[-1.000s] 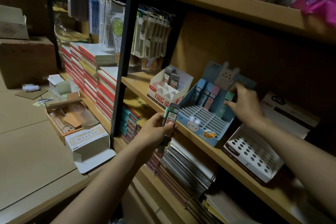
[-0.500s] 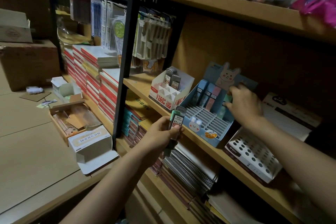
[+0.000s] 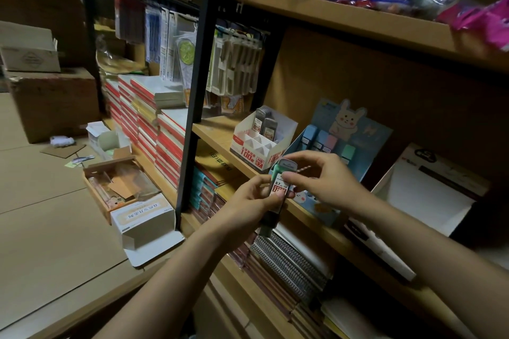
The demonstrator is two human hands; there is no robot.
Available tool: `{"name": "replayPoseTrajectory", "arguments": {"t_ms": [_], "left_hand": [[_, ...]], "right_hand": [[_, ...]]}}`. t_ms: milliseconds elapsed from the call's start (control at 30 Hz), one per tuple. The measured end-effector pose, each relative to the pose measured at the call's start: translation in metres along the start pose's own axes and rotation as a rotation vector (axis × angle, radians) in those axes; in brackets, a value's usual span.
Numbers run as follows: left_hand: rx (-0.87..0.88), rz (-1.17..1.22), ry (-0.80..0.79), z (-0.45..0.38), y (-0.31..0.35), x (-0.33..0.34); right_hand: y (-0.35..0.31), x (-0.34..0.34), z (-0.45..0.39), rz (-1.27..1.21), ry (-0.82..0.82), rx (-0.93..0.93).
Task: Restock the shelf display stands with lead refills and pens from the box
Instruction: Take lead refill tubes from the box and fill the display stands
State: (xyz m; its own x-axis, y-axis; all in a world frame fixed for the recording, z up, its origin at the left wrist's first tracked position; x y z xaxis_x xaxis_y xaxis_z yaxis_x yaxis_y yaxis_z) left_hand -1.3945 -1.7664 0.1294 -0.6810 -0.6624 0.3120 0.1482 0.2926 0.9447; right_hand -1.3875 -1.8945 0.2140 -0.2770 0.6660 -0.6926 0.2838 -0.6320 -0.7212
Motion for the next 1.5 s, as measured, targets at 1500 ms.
{"name": "replayPoseTrajectory", "arguments": {"t_ms": [1500], "left_hand": [[-0.045, 0.062, 0.333, 0.008, 0.002, -0.084]], "right_hand": [[0.014, -0.058, -0.150, 0.827, 0.344, 0.143]]}}
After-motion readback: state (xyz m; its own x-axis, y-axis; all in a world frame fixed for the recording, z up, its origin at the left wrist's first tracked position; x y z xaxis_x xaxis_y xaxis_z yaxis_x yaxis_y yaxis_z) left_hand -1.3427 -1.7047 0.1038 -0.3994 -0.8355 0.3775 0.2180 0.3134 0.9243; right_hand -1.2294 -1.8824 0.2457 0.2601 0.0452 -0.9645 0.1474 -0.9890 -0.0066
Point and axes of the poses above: each hand's wrist, its own z-axis away from the middle knuckle, its own x-axis out of the palm, y = z × x, the point moved 6 cm from there along -z, towards the middle knuckle, and after that the axes turned 15 degrees about -y, right-handed, at the moved point
